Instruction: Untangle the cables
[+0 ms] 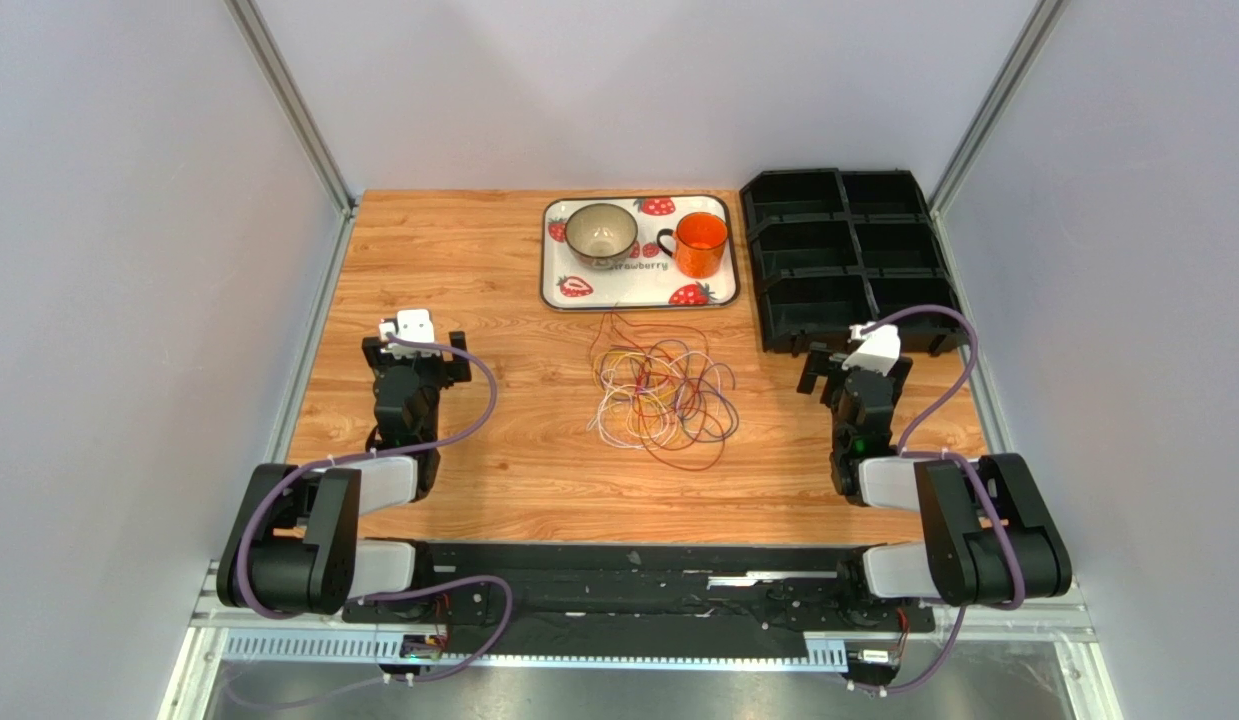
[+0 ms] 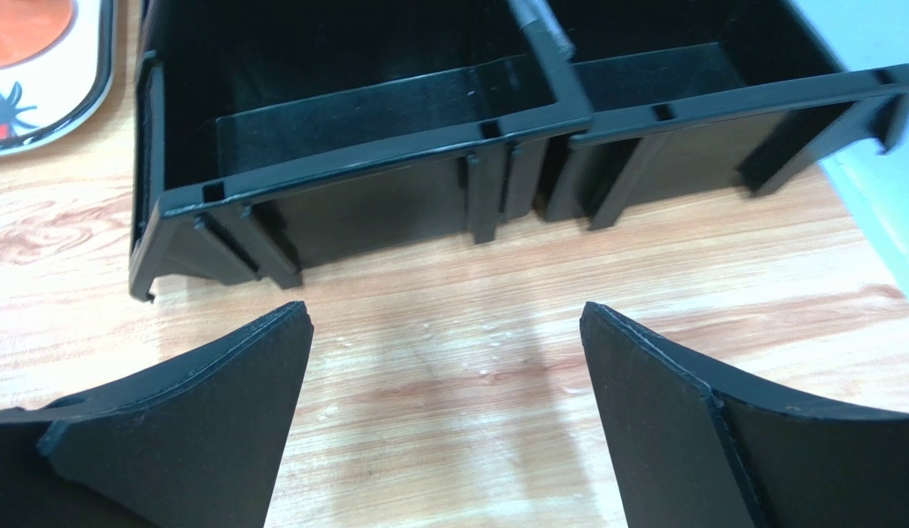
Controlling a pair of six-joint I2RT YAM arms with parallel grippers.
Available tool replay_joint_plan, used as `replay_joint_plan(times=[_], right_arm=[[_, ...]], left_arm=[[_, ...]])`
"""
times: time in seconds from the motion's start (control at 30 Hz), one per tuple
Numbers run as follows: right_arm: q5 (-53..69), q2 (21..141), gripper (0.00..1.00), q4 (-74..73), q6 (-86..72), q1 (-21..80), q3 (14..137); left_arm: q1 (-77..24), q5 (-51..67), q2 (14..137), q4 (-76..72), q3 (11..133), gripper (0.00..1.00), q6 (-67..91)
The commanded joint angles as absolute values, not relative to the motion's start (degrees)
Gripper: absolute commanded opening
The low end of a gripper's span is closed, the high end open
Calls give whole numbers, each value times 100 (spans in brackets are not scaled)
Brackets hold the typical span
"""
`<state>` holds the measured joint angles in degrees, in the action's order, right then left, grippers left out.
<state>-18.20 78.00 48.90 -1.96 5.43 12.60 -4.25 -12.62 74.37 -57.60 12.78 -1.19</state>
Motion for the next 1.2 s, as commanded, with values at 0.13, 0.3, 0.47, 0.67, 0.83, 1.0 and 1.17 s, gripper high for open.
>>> replay_joint_plan(times=[0.13, 0.3, 0.47, 0.67, 0.83, 1.0, 1.17], right_arm=[[-1543, 5424, 100, 1358, -1358, 642, 2994], [-881, 5142, 99, -605, -3690, 615, 3875], [360, 5528, 86, -2045, -3595, 834, 4701], [-528, 5458, 86, -2828, -3366, 1933, 5106], [-88, 5546, 87, -2883, -2814, 2802, 5229], [-150, 6001, 86, -3102, -2865, 3541, 5493], [-517, 6766, 81, -2909, -3207, 4225, 5747]], left_arm=[[-413, -1257, 7444, -5845, 1433, 99, -26], [-413, -1248, 7453, -5845, 1459, 99, -35], [-387, -1037, 7261, -5365, 1755, 99, -132], [-413, -2230, 6038, 213, 4687, 99, 2034], [365, 467, 6529, 1184, 4818, 99, 3642], [26, 464, 6646, 1610, 4774, 99, 3375], [-718, 617, 6057, 880, 3607, 99, 3797]])
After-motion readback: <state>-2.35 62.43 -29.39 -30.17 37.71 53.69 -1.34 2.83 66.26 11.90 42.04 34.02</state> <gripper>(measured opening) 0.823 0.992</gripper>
